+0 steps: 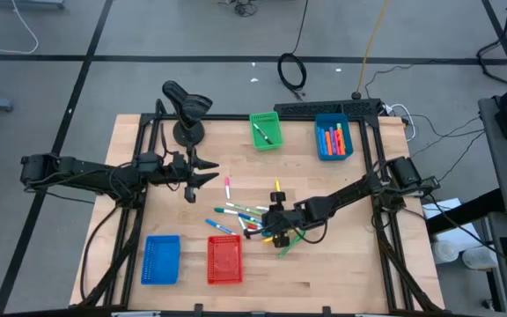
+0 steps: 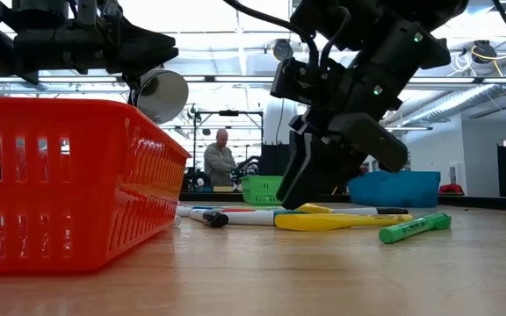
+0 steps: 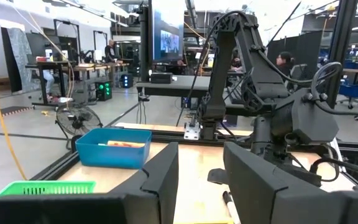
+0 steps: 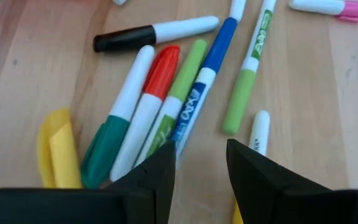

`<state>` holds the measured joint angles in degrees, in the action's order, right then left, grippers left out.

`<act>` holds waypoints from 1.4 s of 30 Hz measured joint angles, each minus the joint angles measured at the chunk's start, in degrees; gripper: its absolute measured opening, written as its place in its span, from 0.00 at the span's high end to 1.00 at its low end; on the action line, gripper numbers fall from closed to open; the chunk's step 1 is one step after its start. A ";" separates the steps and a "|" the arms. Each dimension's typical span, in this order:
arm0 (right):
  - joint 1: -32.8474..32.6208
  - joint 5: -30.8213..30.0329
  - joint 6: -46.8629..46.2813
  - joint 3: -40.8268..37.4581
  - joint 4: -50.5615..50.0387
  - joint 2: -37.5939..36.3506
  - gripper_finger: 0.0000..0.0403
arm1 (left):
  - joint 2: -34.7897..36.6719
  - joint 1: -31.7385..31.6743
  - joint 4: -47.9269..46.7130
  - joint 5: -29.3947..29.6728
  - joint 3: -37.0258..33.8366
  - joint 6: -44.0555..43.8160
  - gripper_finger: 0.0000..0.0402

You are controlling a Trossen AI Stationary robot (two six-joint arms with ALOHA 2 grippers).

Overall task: Pick & Place Markers
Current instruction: Put the bottom green thin dry erase marker into the green bin

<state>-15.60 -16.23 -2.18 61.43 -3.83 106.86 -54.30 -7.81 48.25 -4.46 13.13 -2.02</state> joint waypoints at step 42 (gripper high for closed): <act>0.60 4.07 -8.10 -3.08 -10.12 -0.62 0.95 | 0.00 -0.04 -1.35 0.12 0.00 0.35 0.67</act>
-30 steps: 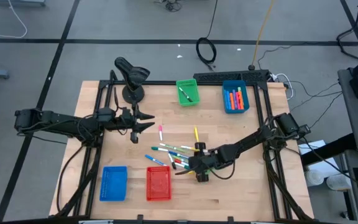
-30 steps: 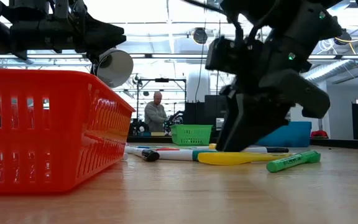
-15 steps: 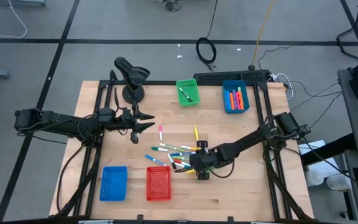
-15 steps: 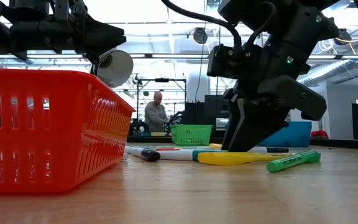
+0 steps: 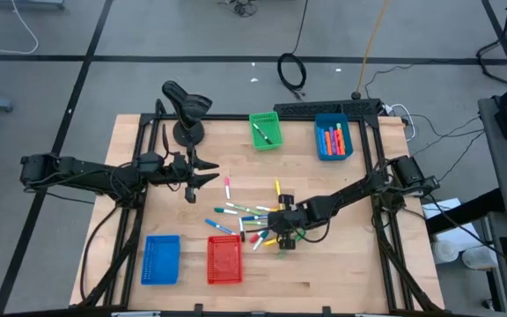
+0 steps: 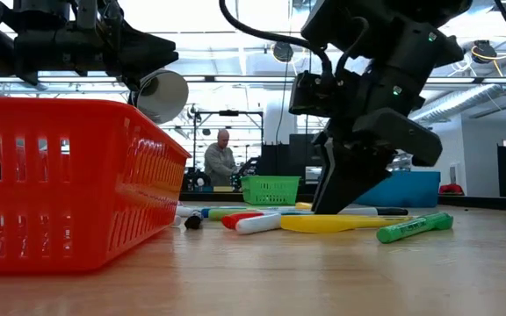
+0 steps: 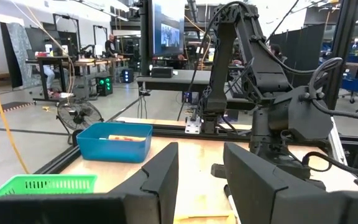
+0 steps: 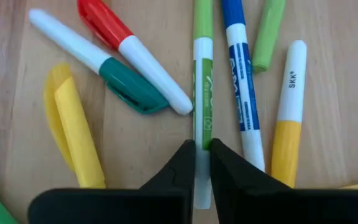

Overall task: Pick & Place Markers
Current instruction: Put the bottom green thin dry erase marker into the green bin

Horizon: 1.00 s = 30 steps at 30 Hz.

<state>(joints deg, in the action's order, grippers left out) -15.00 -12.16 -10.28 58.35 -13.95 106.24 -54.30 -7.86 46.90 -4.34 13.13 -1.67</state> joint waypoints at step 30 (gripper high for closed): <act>5.72 -10.23 24.98 -27.58 54.68 -33.71 0.98 | -16.00 7.96 14.45 1.06 4.90 10.38 0.58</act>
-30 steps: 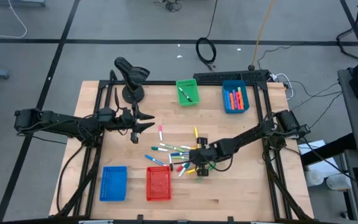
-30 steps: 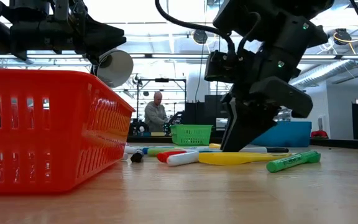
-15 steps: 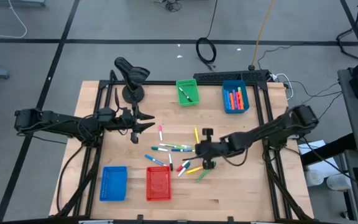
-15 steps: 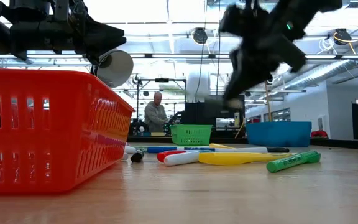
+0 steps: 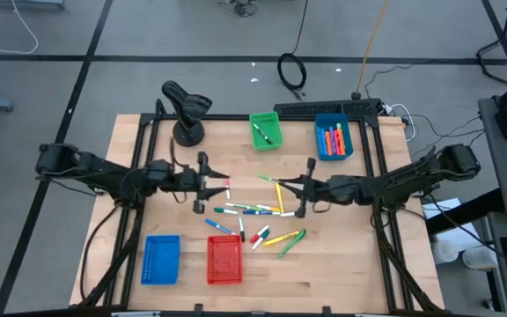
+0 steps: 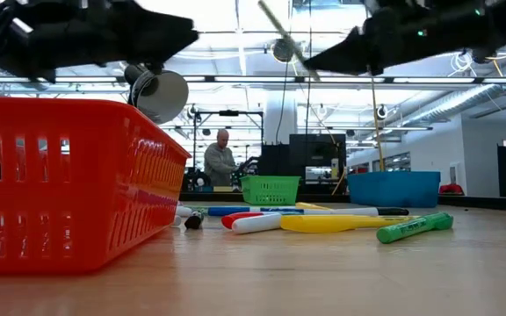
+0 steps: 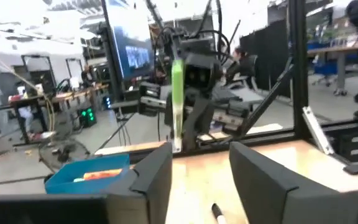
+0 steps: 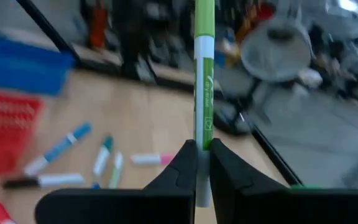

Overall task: Pick & Place Markers
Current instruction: Put the bottom green thin dry erase marker into the green bin

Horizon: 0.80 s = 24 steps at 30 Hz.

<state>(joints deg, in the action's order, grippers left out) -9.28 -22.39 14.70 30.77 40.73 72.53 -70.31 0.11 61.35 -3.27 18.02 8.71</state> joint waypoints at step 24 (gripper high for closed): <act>0.59 6.23 -0.79 -3.83 10.49 0.79 0.97 | -28.85 0.82 -3.41 1.29 31.43 0.86 0.35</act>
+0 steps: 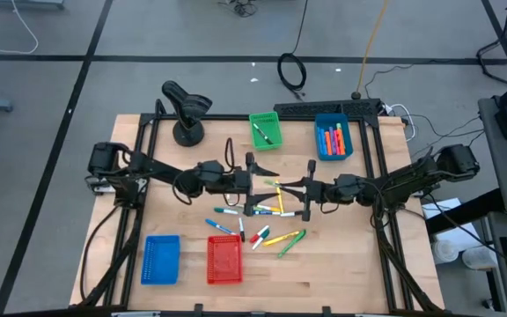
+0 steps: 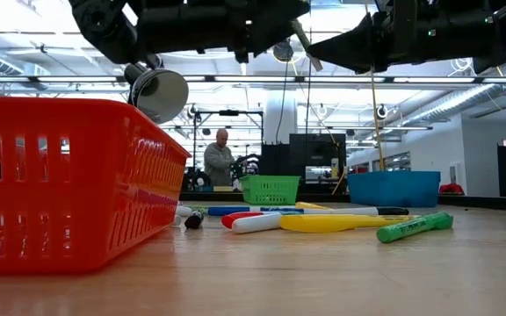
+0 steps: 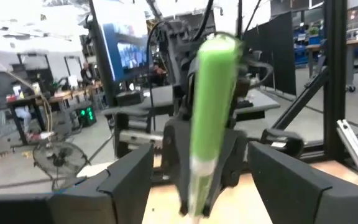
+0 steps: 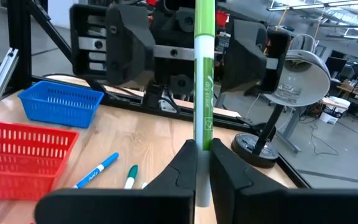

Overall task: Pick & Place Markers
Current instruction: Put the bottom green thin dry erase marker into the green bin

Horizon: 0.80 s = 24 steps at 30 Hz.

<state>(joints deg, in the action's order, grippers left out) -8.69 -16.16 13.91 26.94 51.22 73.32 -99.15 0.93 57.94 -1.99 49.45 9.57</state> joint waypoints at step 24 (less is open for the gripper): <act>-0.04 -0.36 -0.51 0.00 -1.55 0.02 0.97 | -3.92 -1.71 -9.18 -4.80 9.04 -3.57 0.93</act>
<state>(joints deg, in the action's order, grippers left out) -8.73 -16.52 13.40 26.94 49.67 73.34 -103.07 -0.79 48.76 -6.79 58.49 6.00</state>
